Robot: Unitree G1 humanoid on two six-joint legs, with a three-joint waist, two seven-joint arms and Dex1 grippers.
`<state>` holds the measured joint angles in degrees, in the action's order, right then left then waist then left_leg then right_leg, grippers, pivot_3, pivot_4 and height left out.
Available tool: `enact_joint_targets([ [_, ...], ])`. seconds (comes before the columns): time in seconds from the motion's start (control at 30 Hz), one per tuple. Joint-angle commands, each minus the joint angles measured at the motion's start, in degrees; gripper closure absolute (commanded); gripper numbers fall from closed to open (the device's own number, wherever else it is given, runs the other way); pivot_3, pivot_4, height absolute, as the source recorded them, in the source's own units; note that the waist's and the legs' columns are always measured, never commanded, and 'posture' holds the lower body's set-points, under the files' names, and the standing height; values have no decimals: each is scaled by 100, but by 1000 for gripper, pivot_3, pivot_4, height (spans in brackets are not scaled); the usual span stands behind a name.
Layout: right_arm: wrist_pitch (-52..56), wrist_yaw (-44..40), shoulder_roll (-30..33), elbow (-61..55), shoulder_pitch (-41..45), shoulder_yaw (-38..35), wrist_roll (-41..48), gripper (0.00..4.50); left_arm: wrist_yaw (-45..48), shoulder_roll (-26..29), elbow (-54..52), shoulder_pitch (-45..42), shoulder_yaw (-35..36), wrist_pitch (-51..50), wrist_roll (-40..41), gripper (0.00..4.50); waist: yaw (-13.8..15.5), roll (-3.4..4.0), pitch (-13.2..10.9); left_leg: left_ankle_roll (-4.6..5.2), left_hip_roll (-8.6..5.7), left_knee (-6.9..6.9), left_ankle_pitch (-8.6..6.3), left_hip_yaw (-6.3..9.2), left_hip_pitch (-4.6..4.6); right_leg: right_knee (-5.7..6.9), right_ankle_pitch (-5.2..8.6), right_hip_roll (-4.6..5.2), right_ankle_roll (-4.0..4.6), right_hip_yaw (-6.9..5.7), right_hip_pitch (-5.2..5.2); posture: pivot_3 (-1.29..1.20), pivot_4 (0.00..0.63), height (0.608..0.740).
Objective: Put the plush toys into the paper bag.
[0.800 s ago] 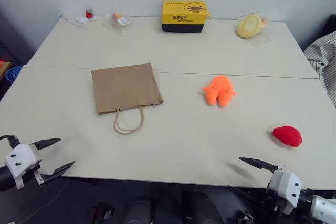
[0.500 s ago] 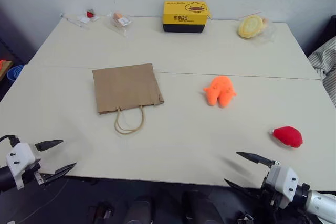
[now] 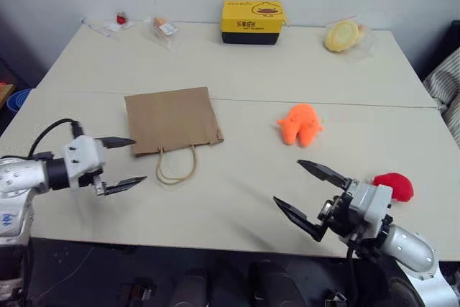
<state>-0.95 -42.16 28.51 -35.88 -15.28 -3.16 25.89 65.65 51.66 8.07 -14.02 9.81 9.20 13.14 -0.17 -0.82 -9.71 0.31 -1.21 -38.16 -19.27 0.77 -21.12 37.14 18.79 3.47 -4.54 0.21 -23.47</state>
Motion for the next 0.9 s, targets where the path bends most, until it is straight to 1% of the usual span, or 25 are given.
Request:
enact_joint_targets([
  [0.03, -45, 135, -55, -134, 62, 0, -82, 22, -25, -176, 544, -507, -380, 562, -353, 0, 2, -1, 0, 0, 0, -2, 0, 0, -1, 1, 0, -1, 0, -2, 0, 0, 150, 740],
  [0.23, -66, 226, -76, -48, 157, 50, -210, 22, 51, -460, 1299, -1221, -902, 1184, -682, 0, 8, -3, 1, 1, 0, -9, 0, 0, -3, 20, 0, -2, 0, -1, -7, 0, 150, 740],
  [0.33, -71, 259, -90, -8, 180, 82, -278, 0, 86, -561, 1614, -1487, -1102, 1485, -833, 605, 9, -5, 3, 3, -1, -17, -1, 0, -5, 27, 0, -2, 0, -2, -8, 0, 150, 740],
  [0.5, -82, 273, -96, 18, 125, 61, -344, 0, 120, -796, 1978, -1761, -1325, 1804, -930, 2254, 11, -6, 3, 2, -1, -21, -1, 1, -5, 30, 0, -3, 0, -3, -8, 0, 150, 740],
  [0.63, -92, 270, -89, 38, 81, 10, -352, 0, 414, -1085, 1772, -1889, -1255, 1463, -354, 3607, 10, -6, 3, 2, 0, -27, -1, 1, -7, 31, 0, -2, 0, -4, -8, 0, 150, 740],
  [0.7, -46, 258, -73, 40, 76, -11, -297, 0, 676, -1263, 1310, -1912, -1181, 851, 242, 4254, 11, -6, 3, 2, 0, -34, -1, 3, -10, 32, 0, -2, 0, -5, -7, 0, 150, 740],
  [0.73, -14, 253, -65, 34, 75, -19, -262, 0, 771, -1330, 1071, -1916, -1155, 549, 505, 4459, 16, -6, 3, 3, 0, -37, -1, 4, -10, 34, 0, -2, 0, -5, -7, 0, 150, 740],
  [0.83, 262, 300, -71, -43, 190, -21, 9, 0, 755, -1483, 420, -1954, -1118, -312, 1025, 4459, 11, -6, 3, 6, 1, -56, -5, 12, -17, 39, 0, -1, 0, -4, -5, 0, 150, 740],
  [0.9, 621, 300, -15, -83, 432, 81, 213, 425, 640, -1616, -75, -1985, -1133, -970, 1388, 4500, 9, -6, 3, 6, 0, -62, -6, 11, -17, 39, 0, -1, 0, -2, -3, 0, 150, 740],
])
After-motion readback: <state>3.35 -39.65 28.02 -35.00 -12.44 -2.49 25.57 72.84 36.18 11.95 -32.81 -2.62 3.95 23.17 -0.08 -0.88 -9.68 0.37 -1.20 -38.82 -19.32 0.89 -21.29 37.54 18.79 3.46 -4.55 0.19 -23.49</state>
